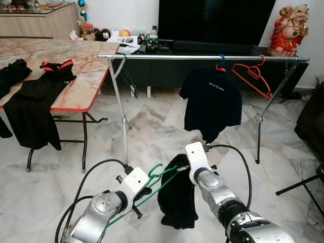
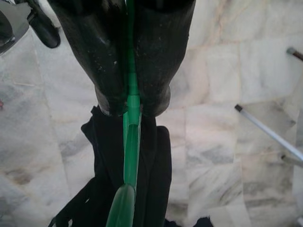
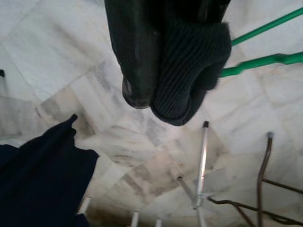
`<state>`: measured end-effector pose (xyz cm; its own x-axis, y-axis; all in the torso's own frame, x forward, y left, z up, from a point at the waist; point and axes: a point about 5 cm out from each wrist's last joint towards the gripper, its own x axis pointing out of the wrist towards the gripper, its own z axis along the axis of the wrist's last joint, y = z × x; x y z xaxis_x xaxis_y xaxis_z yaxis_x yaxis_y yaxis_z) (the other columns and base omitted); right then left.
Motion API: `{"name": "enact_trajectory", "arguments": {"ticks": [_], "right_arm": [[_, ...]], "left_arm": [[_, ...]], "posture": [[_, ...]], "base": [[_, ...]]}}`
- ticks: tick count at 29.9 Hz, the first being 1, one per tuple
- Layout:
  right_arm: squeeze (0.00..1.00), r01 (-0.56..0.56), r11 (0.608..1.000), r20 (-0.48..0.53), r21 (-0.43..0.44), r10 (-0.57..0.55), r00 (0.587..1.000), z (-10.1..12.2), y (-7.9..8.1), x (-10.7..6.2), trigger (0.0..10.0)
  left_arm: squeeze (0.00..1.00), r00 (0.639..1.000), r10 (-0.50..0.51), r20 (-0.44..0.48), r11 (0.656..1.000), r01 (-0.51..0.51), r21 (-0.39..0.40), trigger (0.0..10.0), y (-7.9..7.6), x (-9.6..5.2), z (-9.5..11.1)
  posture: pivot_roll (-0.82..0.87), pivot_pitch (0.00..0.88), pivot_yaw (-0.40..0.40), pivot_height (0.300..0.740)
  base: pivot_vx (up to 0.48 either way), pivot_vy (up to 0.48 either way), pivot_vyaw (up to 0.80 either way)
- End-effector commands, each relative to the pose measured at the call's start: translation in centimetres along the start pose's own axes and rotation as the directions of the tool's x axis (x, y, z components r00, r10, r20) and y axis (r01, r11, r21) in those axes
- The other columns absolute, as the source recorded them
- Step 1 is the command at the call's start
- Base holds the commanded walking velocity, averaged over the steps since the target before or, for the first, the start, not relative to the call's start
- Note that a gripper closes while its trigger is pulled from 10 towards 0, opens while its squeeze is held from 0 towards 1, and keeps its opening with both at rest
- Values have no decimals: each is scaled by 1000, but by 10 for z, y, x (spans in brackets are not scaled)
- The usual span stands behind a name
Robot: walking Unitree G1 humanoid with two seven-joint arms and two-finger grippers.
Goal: Hang hanger
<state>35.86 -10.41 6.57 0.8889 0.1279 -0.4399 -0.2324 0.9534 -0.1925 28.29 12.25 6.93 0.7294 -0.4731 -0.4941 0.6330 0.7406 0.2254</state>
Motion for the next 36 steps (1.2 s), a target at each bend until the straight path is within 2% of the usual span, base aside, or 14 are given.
{"name": "enact_trajectory", "arguments": {"ticks": [1, 12, 18, 22, 26, 27, 32, 33, 36], "right_arm": [[0, 35, 999, 36, 16, -36, 999, 15, -7, 1, 10000], [0, 87, 996, 43, 16, -88, 995, 18, -12, 1, 10000], [0, 119, 993, 59, 5, -119, 991, 24, -17, 2, 10000], [0, 111, 994, 59, 10, -112, 992, 24, -17, 2, 10000], [0, 79, 997, 47, 6, -80, 996, 21, -10, 2, 10000], [0, 44, 999, 42, 30, -45, 998, 20, -5, 2, 10000], [0, -48, 990, 41, 136, 43, 998, 21, 11, 2, 10000], [0, -97, 976, 57, 197, 87, 995, 24, 19, 2, 10000], [0, -153, 959, 96, 237, 134, 986, 31, 28, 1, 10000]], "left_arm": [[0, 999, 37, -6, 999, -37, 28, 10000, 5, 1, 5], [0, 999, 43, -27, 997, -41, 64, 10000, 3, 3, 5], [0, 997, 39, -73, 992, -30, 123, 10000, 3, 3, 0], [0, 997, 44, -68, 992, -36, 119, 10000, 3, 3, 0], [0, 997, 73, 17, 993, -74, 90, 10000, 4, 5, 13], [0, 996, 75, 58, 994, -79, 78, 10000, 4, 5, 18], [0, 988, 49, 147, 999, -52, 15, 10000, 0, 5, 32], [0, 984, 36, 175, 999, -34, -11, 10000, -2, 5, 37], [0, 982, 0, 191, 999, 7, -34, 10000, -8, 6, 40]], "posture": [[234, 0, -82, 740], [236, 0, -82, 740], [237, 0, -84, 740], [234, 0, -83, 740], [236, 0, -86, 740], [236, 0, -86, 740], [233, 0, -87, 740], [232, 0, -87, 740], [230, 0, -86, 740]], "base": [[0, 0, 0], [0, 0, 0], [0, 0, 0], [0, 0, 0], [0, 0, 0], [0, 0, 0], [0, 0, 0], [0, 0, 0], [0, 0, 0]]}}
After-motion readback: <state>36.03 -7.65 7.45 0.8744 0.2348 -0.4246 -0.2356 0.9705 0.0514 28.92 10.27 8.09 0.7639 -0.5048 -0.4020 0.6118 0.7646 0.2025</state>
